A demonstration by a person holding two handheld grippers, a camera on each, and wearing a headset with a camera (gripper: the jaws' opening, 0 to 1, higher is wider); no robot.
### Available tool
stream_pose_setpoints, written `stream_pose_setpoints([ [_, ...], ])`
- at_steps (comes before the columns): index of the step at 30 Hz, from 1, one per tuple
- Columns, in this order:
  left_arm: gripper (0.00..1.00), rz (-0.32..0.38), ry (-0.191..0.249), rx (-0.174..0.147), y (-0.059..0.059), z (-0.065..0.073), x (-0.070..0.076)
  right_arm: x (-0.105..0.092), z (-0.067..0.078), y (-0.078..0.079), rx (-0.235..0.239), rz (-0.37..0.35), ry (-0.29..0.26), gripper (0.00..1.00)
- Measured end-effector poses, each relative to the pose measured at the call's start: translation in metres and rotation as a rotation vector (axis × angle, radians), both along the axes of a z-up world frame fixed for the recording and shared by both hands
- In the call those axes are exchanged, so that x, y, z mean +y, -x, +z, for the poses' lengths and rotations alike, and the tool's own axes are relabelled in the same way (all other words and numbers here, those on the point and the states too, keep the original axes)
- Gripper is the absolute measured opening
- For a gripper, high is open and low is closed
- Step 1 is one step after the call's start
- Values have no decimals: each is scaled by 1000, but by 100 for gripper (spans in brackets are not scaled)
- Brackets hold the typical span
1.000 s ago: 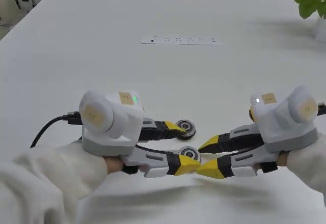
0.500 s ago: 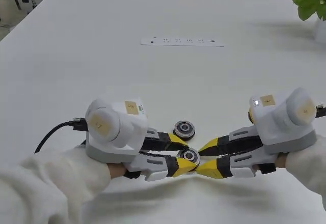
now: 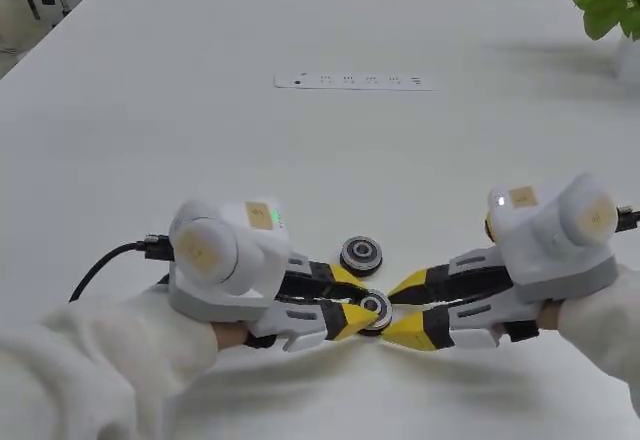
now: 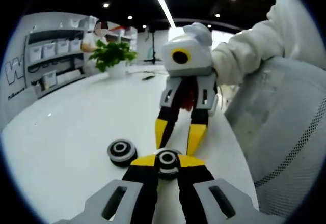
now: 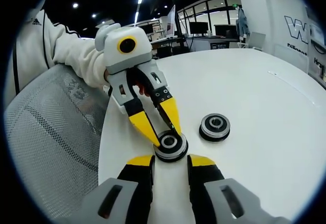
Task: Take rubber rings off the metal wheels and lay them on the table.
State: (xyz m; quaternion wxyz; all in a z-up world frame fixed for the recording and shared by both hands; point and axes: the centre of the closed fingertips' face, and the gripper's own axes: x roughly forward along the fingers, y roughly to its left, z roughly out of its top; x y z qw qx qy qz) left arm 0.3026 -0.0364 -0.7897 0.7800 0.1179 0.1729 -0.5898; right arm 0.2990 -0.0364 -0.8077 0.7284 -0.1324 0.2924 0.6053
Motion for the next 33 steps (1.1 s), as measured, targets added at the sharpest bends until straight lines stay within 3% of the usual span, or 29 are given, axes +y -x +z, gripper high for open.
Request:
stream_pose_setpoints([
  [8, 14, 4, 18, 5, -1, -1, 0, 1, 0, -4, -17, -12, -2, 26],
  [19, 14, 4, 19, 5, 0, -1, 1, 2, 0, -1, -40, 17, 14, 18],
  [23, 14, 8, 22, 8, -1, -1, 1, -4, -1, 0, -40, 17, 27, 10],
  [33, 14, 14, 33, 11, -1, 0, 1, -3, -2, 0, -52, 22, 39, 7],
])
